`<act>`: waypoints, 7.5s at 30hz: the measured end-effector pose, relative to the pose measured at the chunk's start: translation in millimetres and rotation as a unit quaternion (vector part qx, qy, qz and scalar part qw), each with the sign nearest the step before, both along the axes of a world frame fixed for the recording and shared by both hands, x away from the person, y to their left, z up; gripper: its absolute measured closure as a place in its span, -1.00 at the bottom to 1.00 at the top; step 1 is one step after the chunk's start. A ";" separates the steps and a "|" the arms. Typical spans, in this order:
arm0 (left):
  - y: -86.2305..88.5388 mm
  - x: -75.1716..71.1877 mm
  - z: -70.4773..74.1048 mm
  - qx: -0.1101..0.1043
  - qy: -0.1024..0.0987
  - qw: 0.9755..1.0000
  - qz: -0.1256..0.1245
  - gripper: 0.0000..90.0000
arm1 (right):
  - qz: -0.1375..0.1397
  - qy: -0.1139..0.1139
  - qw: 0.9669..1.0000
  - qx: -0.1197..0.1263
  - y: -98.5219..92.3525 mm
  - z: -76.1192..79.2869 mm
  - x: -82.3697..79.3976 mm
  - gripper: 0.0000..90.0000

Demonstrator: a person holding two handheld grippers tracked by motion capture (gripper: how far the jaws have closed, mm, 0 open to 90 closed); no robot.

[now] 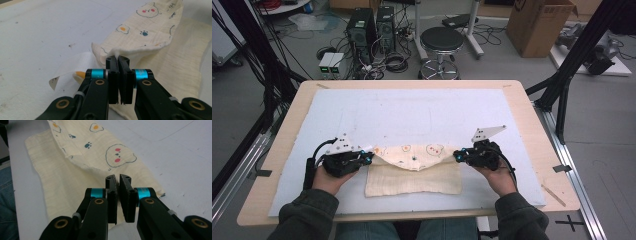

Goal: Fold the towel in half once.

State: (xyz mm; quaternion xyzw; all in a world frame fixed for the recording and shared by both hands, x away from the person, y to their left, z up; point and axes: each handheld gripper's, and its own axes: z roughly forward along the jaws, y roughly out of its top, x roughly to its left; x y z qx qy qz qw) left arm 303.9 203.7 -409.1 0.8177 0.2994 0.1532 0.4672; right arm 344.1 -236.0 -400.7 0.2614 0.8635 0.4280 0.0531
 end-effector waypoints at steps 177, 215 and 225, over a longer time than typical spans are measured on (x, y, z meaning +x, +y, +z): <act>-64.4 33.9 -23.9 0.055 0.076 0.995 -0.025 0.99 | 0.043 0.066 0.995 -0.056 114.4 -26.2 38.3 0.99; -20.1 18.7 -31.0 0.058 0.061 0.996 0.016 0.99 | -0.032 0.080 0.996 -0.023 6.6 -38.6 24.0 0.98; -15.6 22.0 -20.7 0.021 0.038 0.999 0.029 0.97 | -0.009 0.053 0.999 -0.001 33.5 -21.4 28.6 0.98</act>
